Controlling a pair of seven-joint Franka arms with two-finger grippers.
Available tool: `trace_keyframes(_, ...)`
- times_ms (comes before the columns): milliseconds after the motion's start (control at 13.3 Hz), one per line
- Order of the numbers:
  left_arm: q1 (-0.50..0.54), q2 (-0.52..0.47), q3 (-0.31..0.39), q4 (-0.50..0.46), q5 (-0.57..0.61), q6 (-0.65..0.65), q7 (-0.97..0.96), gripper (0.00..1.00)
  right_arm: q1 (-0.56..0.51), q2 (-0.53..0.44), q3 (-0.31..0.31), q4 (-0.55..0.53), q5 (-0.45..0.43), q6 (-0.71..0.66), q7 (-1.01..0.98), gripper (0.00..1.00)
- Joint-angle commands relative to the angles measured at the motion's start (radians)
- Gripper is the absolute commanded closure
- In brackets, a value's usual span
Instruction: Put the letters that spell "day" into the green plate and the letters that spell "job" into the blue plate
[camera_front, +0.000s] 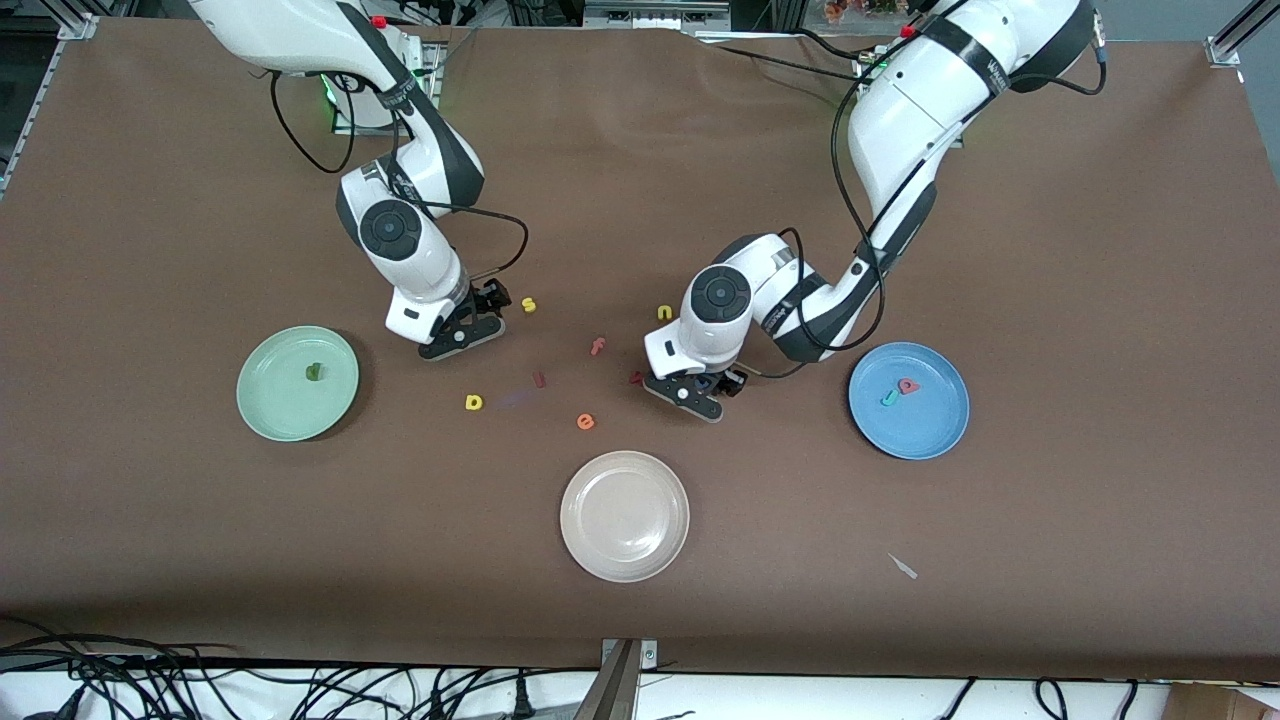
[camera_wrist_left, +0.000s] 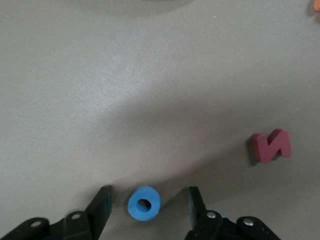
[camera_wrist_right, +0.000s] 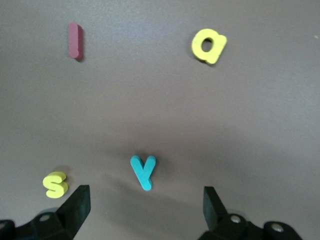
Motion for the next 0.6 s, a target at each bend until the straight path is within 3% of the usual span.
trace_keyframes(0, -0.004, 0.009, 0.005, 0.025, 0.034, -0.011, -0.021, 0.65, 0.014, 0.01, 0.001, -0.01, -0.022, 0.034, -0.016, 0.01)
trace_keyframes(75, -0.004, 0.005, 0.003, 0.021, 0.034, -0.012, -0.023, 0.85, 0.014, 0.018, 0.001, -0.008, -0.034, 0.034, -0.028, 0.03)
trace_keyframes(150, -0.002, 0.002, 0.003, 0.019, 0.034, -0.017, -0.023, 0.98, 0.012, 0.022, 0.0, -0.008, -0.037, 0.04, -0.034, 0.04)
trace_keyframes(525, 0.048, -0.098, -0.001, 0.03, 0.034, -0.235, 0.015, 0.95, 0.012, 0.047, -0.002, -0.008, -0.037, 0.07, -0.065, 0.22)
